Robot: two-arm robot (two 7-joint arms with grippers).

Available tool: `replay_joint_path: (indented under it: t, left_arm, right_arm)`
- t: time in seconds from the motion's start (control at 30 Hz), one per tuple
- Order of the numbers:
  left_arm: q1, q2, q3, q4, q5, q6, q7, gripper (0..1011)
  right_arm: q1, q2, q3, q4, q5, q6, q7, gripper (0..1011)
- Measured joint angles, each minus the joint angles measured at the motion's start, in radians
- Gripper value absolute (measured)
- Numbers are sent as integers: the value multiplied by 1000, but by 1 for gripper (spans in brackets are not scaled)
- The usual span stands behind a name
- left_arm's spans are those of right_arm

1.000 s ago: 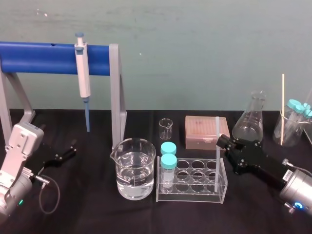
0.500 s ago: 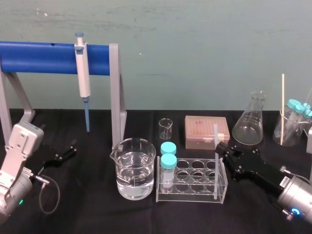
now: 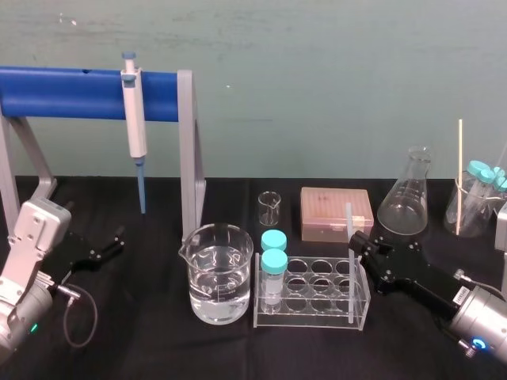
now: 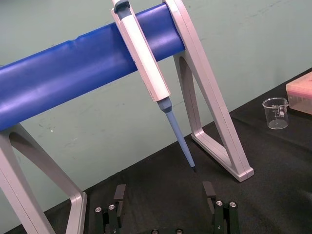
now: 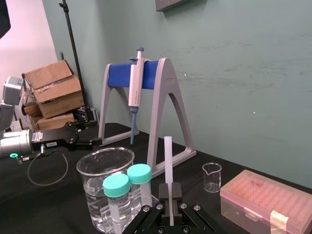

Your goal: Pick up the stirring rod with one hand, then place it down.

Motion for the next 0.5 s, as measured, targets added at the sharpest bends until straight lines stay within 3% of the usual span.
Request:
replay_joint_path:
  t: [0.5]
  left_arm:
    - [0,0,0,0,0,0,0,1000]
  right_arm:
    - [0,-2,0,-2,-15,-6,4,39]
